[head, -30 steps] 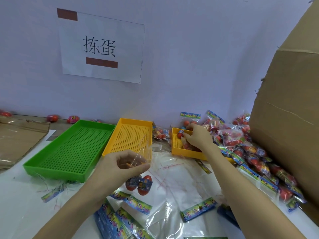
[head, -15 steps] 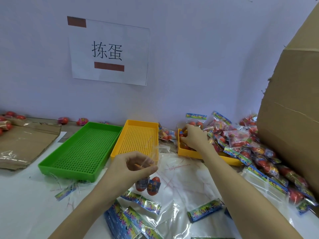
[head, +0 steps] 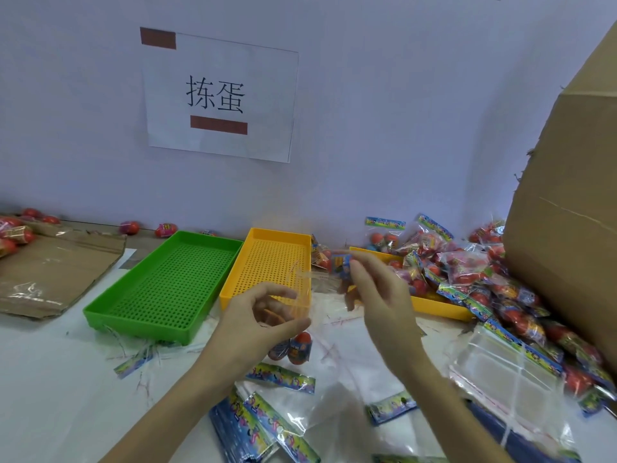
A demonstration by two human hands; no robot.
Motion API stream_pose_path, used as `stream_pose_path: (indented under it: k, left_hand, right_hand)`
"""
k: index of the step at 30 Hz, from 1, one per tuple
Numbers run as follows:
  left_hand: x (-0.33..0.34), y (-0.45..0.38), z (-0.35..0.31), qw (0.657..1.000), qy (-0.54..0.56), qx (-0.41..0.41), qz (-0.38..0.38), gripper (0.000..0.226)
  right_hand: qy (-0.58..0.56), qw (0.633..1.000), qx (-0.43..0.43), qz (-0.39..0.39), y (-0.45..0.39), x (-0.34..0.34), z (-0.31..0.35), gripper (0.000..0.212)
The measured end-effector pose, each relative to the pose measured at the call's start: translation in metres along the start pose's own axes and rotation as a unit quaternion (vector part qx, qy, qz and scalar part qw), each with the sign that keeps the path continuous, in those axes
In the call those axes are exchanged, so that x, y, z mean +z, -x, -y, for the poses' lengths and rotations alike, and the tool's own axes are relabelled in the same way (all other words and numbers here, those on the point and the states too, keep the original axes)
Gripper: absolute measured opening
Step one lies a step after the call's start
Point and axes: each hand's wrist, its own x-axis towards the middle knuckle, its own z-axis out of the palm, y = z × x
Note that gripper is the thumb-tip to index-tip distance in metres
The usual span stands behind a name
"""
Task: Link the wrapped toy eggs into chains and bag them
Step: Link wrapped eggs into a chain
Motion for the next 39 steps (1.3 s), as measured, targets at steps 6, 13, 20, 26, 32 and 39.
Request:
stream_pose_path:
  k: [6,13,20,26,32,39]
  left_hand:
    - [-0.001,-0.002,0.005,1.000,-0.015,0.022,0.016,0.044]
    - [0.004,-0.003,0.011,0.998,-0.023,0.055,0.016,0.045]
    - [0.005,-0.003,0.012,0.997,-0.017,0.076,0.027,0.061]
    - [0.007,-0.002,0.010,0.996,-0.003,0.093,0.016,0.054]
    - [0.010,-0.001,0.010,0.995,0.022,0.100,-0.013,0.030]
    - [0.009,0.001,0.009,0.990,-0.006,0.138,-0.004,0.038]
  right_hand:
    - [0.116,0.987,-0.108,0.026,0.025,0.016,0.003,0.038]
    - [0.156,0.978,-0.098,0.094,0.026,0.010,-0.006,0.040]
    - [0.176,0.974,-0.098,0.100,0.026,0.005,-0.006,0.041]
    - [0.172,0.981,-0.080,0.033,0.026,0.007,-0.007,0.034]
    - [0.212,0.967,-0.127,0.061,0.024,0.000,-0.007,0.031]
    - [0.182,0.980,-0.063,0.047,0.025,0.002,-0.003,0.026]
